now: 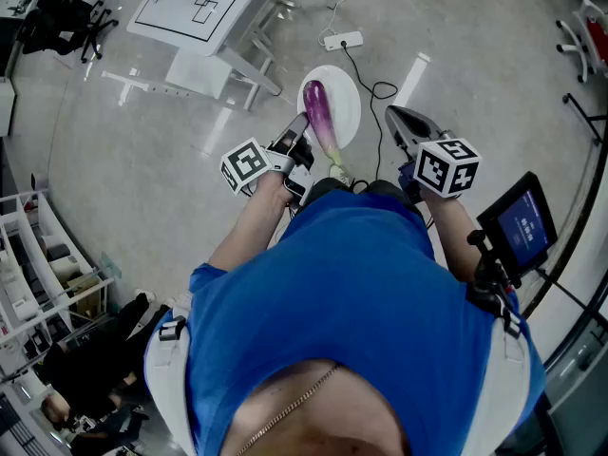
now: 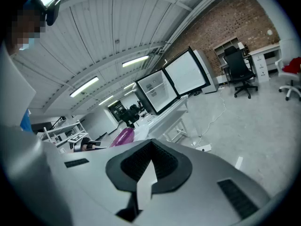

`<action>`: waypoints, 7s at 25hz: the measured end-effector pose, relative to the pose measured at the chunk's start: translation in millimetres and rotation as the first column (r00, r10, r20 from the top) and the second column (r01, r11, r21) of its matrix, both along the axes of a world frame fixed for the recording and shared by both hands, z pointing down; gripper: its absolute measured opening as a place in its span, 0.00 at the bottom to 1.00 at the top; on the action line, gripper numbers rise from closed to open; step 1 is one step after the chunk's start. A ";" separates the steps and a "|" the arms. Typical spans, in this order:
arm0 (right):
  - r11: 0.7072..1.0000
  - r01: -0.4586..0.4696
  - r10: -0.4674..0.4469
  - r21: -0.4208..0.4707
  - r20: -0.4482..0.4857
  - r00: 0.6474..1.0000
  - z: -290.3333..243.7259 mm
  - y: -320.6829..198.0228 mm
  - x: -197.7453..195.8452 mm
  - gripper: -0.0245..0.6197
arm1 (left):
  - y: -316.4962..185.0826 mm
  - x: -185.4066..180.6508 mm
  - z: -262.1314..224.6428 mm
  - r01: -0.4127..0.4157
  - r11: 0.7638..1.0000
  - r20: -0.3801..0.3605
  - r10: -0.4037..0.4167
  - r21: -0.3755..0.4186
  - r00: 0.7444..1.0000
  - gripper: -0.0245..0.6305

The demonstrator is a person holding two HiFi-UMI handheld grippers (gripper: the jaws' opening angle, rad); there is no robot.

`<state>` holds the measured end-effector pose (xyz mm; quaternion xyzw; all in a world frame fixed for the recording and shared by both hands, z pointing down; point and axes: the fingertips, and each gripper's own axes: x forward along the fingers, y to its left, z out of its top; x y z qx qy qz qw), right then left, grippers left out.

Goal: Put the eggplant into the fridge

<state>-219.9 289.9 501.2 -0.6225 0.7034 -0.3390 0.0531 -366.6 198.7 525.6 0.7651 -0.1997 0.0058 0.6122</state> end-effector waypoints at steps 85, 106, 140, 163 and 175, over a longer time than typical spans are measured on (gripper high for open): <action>0.986 -0.136 0.135 0.091 0.023 0.991 -11.9 -90.2 352.2 0.04 | -101.1 348.4 -8.6 -0.033 0.999 0.000 0.033 -0.006 0.999 0.07; 0.989 0.109 -0.107 0.096 -0.027 0.994 -44.0 -300.6 373.0 0.04 | -275.0 372.5 -31.3 0.175 0.984 -0.039 -0.176 -0.013 0.984 0.07; 0.802 0.586 -0.578 0.117 -0.098 0.810 -61.5 -551.2 265.6 0.04 | -457.5 242.8 -43.0 0.658 0.753 -0.051 -0.657 0.008 0.752 0.07; 0.730 0.675 -0.665 0.109 -0.111 0.738 -56.1 -631.8 246.2 0.04 | -575.2 220.8 -18.8 0.753 0.658 -0.012 -0.753 0.020 0.658 0.07; 0.719 0.690 -0.682 0.087 -0.108 0.724 -47.6 -661.3 258.7 0.04 | -658.5 231.6 6.6 0.760 0.650 0.024 -0.760 0.016 0.650 0.07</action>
